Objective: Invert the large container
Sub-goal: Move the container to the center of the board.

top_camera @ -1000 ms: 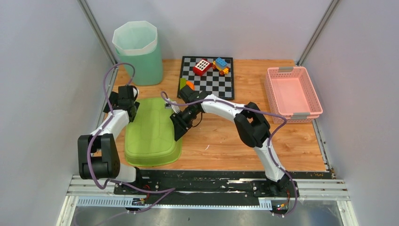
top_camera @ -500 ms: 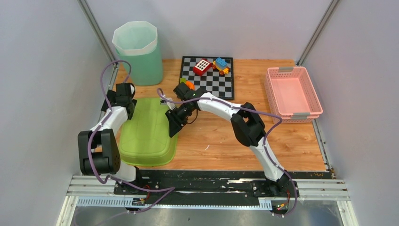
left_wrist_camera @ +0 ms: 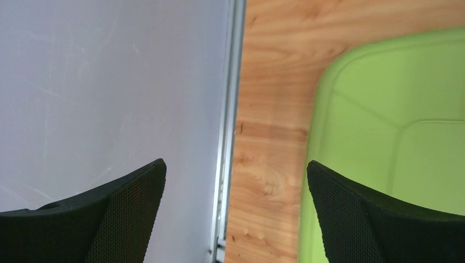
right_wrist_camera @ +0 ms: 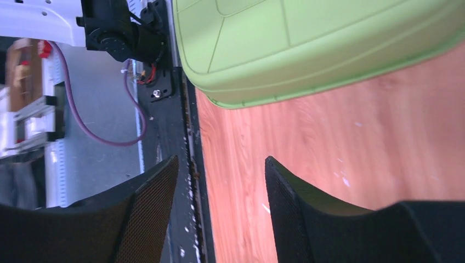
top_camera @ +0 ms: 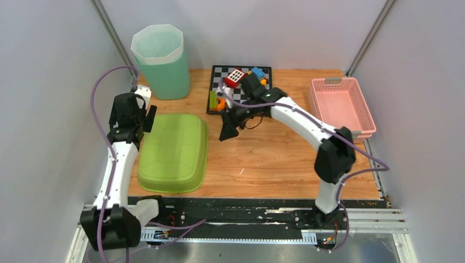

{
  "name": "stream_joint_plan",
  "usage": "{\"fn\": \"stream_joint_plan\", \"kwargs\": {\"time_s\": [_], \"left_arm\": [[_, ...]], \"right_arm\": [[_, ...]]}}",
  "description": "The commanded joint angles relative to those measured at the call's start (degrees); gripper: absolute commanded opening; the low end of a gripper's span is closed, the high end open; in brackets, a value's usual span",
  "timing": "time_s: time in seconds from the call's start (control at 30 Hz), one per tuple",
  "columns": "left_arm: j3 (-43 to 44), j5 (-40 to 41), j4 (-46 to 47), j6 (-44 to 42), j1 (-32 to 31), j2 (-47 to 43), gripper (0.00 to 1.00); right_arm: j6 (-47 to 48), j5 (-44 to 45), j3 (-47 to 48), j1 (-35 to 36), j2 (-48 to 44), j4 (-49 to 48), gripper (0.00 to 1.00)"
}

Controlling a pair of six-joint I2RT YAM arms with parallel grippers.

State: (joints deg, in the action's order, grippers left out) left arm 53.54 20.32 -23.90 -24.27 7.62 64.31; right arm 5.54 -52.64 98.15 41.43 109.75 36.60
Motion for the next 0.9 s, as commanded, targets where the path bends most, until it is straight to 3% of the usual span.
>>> {"fn": "stream_joint_plan", "kwargs": {"time_s": [0.0, 0.2, 0.23, 0.27, 0.43, 0.6, 0.87], "left_arm": [[2.87, -13.21, -7.7, 0.75, -4.03, -6.93, 1.0], [4.93, -16.01, -13.34, 0.14, -18.89, -8.8, 1.0], [5.26, -16.61, -13.91, 0.11, -20.87, -8.44, 1.0], [5.39, -17.25, -14.31, -0.02, -22.96, -8.1, 1.0], [3.74, -17.41, -13.06, -2.31, -33.04, -5.86, 1.0], [0.22, -12.38, -10.19, -4.33, -41.17, -2.38, 1.0], [-3.83, -7.54, -7.26, -3.51, -46.55, 4.96, 1.0]], "right_arm": [[8.04, 1.81, -5.83, -4.68, -11.01, 3.13, 0.64], [14.34, 3.56, -13.71, -9.19, -21.42, 6.63, 0.72], [15.46, 4.15, -15.14, -9.66, -23.16, 6.98, 0.82], [16.5, 4.88, -16.75, -10.23, -24.77, 7.07, 0.86], [20.72, 7.55, -23.96, -11.35, -31.46, 7.08, 0.87], [23.0, 7.52, -27.88, -12.51, -34.53, 6.91, 0.88], [24.72, 5.37, -29.79, -15.57, -34.55, 6.91, 0.88]]}}
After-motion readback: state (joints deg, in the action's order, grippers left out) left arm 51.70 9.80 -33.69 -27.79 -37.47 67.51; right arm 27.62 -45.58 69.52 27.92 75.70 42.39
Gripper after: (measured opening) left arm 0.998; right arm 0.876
